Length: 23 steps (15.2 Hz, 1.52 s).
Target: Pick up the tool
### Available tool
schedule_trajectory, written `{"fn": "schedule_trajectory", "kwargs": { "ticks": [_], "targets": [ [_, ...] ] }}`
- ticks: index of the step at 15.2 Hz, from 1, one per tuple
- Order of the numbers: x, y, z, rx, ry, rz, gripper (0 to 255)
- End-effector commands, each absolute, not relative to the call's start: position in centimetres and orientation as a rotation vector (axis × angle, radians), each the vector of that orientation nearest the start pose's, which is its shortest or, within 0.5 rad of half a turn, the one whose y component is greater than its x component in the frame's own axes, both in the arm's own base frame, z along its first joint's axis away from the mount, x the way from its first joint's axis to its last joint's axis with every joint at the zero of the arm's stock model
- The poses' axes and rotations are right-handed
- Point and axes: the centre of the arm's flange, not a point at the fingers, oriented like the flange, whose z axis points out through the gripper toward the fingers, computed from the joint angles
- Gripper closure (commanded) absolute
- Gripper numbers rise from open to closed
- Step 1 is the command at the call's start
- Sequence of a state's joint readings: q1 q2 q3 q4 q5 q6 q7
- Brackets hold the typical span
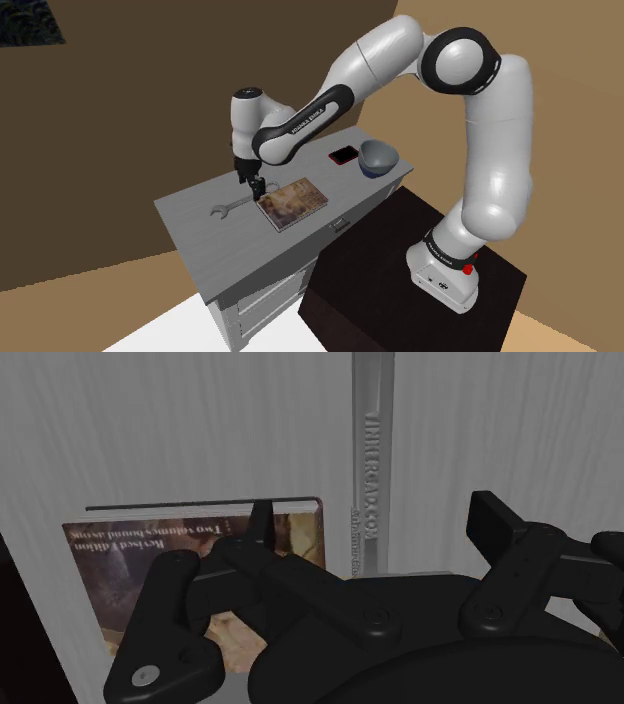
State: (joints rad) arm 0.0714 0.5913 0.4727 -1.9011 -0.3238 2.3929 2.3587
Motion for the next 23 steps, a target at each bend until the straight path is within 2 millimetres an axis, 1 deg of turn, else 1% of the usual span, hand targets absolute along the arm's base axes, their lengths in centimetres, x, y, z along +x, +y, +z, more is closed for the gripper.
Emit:
{"fn": "schedule_trajectory", "kwargs": {
  "ticks": [1, 5, 6, 8, 9, 18, 23],
  "targets": [
    [55.0, 31.0, 20.5, -2.133, 2.317, 0.062, 0],
    [55.0, 31.0, 18.3, -2.133, 2.317, 0.062, 0],
    [55.0, 31.0, 17.5, -2.133, 2.317, 0.062, 0],
    [55.0, 31.0, 17.5, -2.133, 2.317, 0.062, 0],
    [55.0, 31.0, 17.6, -2.133, 2.317, 0.062, 255],
    [55.0, 31.0, 17.5, -2.133, 2.317, 0.062, 255],
    [55.0, 31.0, 20.2, -2.133, 2.317, 0.062, 255]
  ]
}}
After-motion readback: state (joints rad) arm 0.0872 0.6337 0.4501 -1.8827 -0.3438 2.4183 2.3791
